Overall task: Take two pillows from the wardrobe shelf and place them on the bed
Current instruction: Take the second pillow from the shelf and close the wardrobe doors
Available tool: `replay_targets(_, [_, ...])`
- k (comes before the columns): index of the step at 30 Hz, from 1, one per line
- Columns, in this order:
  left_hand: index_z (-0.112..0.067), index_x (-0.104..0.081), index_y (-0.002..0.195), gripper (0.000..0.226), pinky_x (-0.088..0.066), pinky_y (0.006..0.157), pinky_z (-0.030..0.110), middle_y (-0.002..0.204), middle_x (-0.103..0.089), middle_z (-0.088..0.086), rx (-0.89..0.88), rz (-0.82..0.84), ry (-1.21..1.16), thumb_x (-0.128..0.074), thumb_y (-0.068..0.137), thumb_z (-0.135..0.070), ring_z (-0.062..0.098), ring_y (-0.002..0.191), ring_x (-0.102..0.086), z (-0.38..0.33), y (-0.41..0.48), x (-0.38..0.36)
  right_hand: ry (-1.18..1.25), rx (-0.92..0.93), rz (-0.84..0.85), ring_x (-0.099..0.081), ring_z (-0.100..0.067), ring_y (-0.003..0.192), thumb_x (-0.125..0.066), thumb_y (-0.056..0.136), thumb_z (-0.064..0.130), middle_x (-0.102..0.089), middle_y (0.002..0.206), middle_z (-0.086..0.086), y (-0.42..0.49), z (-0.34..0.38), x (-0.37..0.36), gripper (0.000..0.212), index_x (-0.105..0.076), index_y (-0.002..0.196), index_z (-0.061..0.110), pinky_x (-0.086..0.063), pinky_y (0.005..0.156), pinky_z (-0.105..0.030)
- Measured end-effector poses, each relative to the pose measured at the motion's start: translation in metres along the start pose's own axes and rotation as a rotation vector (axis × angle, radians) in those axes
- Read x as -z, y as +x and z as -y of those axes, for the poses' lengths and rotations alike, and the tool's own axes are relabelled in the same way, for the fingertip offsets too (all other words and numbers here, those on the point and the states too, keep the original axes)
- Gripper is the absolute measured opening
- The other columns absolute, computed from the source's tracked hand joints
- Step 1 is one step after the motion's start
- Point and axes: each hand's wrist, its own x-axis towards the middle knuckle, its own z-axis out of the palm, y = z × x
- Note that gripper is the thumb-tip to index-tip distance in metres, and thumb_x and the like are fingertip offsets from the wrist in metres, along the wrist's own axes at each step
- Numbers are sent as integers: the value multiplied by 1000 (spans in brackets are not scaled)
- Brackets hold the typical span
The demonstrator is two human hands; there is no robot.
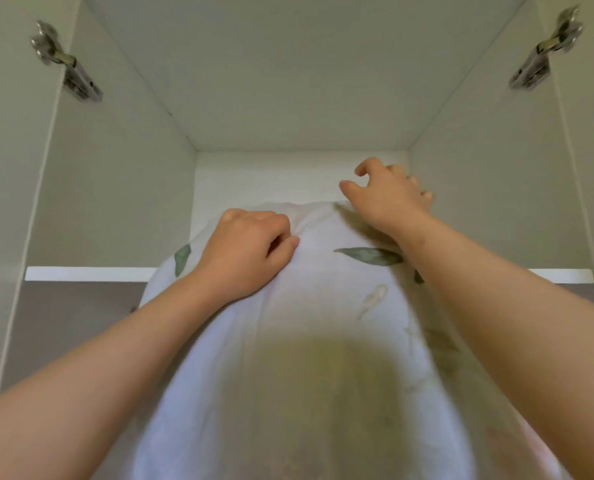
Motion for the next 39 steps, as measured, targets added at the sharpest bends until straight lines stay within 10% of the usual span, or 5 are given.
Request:
replay_targets(6, [-23, -50, 112, 38, -31, 98, 45, 123, -54, 7, 699, 189, 34, -42, 88, -51, 32, 120, -45, 10, 45, -13, -89, -209, 312, -36, -34, 133, -35, 81, 71, -42, 144, -10, 12, 1, -37, 74, -30, 140, 25, -22, 108, -50])
replay_targets(13, [-23, -38, 133, 68, -31, 106, 51, 137, -47, 8, 869, 556, -17, -43, 74, -56, 35, 125, -43, 27, 76, -38, -108, -212, 274, -46, -31, 124, -30, 90, 60, -51, 135, -12, 11, -11, -54, 65, -42, 133, 12, -35, 95, -38])
replay_targets(23, [-26, -31, 138, 69, -25, 104, 51, 145, -37, 7, 777, 259, -14, -39, 82, -66, 34, 133, -33, 14, 45, -21, 120, 17, -197, -43, -29, 68, -40, 93, 49, -49, 64, -3, -32, -25, -51, 44, -33, 63, 18, -28, 57, -33])
replay_targets(34, [-26, -43, 133, 115, -48, 98, 37, 126, -60, -8, 813, -107, -801, -73, 35, -78, 17, 110, -61, 35, 41, 14, 251, 160, -351, -30, -18, 45, -28, 75, 64, -24, 43, 2, -77, -44, -56, 50, -19, 52, 21, -20, 45, -32])
replay_targets(39, [-12, -57, 118, 56, -54, 68, 18, 103, -67, -3, 861, -182, -1048, -79, 70, -29, 8, 84, -65, 19, 31, 28, 272, 144, -390, -29, -10, 41, -36, 85, 50, -28, 43, 4, -94, -47, -53, 46, -21, 51, 23, -18, 43, -27])
